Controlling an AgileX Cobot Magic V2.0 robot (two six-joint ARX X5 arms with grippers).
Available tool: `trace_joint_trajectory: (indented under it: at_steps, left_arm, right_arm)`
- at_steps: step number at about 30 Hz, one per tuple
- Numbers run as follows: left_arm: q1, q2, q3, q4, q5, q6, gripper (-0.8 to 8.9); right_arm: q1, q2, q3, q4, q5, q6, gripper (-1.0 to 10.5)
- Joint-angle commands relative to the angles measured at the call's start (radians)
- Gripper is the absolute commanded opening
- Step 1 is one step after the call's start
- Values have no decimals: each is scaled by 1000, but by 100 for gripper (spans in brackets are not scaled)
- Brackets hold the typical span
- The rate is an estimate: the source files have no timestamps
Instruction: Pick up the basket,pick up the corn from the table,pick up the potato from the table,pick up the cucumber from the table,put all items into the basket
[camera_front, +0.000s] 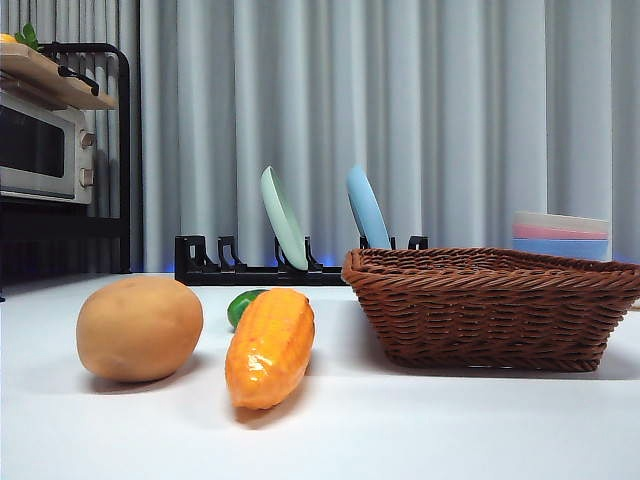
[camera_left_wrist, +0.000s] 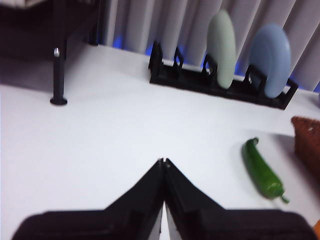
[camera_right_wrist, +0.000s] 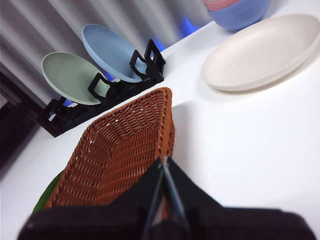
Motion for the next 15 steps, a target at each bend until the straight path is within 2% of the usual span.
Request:
trace_joint_trajectory:
  at_steps: [1, 5, 10, 15]
  left_arm:
    - [2, 83, 66, -2, 10, 2, -7]
    - [2, 238, 176, -2, 63, 50, -7]
    - [2, 467, 328, -21, 187, 88, -7]
    - [1, 711, 483, -59, 340, 110, -5]
  right_arm:
    - [1, 117, 73, 5, -3, -57, -11]
    - [1, 321, 213, -26, -29, -119, -10]
    - [0, 596, 404, -91, -121, -217, -10]
    - [0, 855, 610, -248, -222, -349, -1]
